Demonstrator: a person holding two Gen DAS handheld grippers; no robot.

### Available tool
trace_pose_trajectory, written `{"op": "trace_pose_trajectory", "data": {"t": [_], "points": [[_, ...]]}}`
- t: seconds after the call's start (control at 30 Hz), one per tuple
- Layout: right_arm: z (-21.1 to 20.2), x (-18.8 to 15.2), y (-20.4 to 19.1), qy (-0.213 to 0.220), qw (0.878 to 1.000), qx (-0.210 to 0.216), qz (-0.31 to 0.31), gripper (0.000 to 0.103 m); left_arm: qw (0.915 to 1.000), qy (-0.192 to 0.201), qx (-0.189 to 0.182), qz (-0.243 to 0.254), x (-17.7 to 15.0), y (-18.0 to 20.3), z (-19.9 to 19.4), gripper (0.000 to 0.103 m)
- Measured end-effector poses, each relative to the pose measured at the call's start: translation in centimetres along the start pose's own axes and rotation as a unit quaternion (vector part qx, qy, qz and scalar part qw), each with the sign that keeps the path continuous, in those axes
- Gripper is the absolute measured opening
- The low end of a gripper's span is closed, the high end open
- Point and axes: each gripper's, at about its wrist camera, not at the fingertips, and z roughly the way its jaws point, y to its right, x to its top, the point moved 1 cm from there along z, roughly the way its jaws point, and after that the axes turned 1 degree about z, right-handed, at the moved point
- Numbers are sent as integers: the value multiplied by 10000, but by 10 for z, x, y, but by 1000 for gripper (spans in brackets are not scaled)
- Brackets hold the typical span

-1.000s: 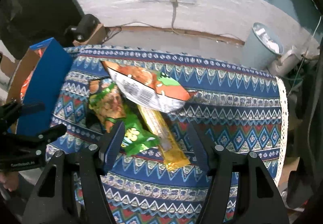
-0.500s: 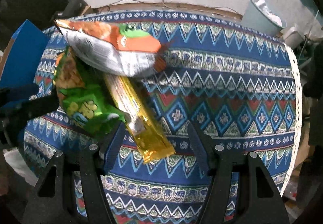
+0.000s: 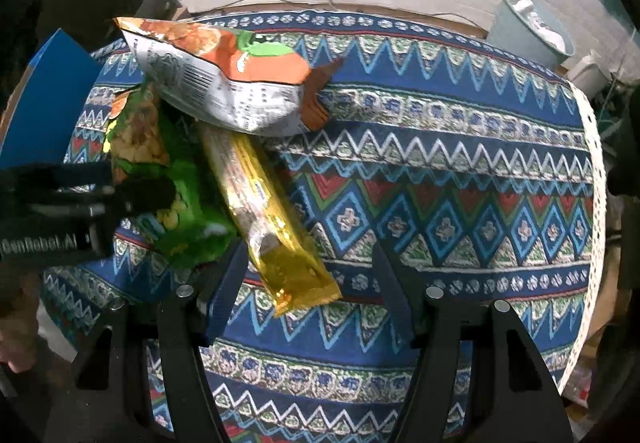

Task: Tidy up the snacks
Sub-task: 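Grasp the long yellow-gold bar with the right tool while the left tool grasps the green peanut bag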

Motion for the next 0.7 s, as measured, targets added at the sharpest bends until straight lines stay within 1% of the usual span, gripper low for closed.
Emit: {"op": "trace_pose_trajectory", "data": {"t": [0.17,0.3,0.33,0.37,0.4,0.43,0.47,0.5,0.6,0.7], "points": [[14,11,-7,-58,9998,177,-122,64,9996,-99,-3,253,-11,-14,-5,84],[28,17,-12,-82,9997,180,-156,64,9993,-161,-31,326,-19,-25,-10,83],[30,18,-14,-60,9997,160,-193,64,9992,-152,-52,352,-22,-28,-12,81],[33,18,-17,-62,9995,156,-249,57,9990,-142,-121,408,-25,-30,-14,73],[35,18,-19,-93,9994,158,-287,49,9988,-155,-170,438,-27,-33,-17,62],[39,16,-23,-184,9992,146,-336,41,9983,-181,-286,478,-29,-35,-19,57],[39,15,-25,-195,9990,76,-383,40,9977,-200,-367,526,-32,-36,-22,44],[39,14,-27,-203,9988,25,-434,39,9974,-198,-398,566,-34,-37,-24,35],[37,7,-35,-325,9982,-6,-505,34,9968,-100,-176,773,-44,-43,-33,35],[34,-9,-41,-445,9979,-38,-469,32,9963,-133,-162,835,-51,-46,-35,35]]}}
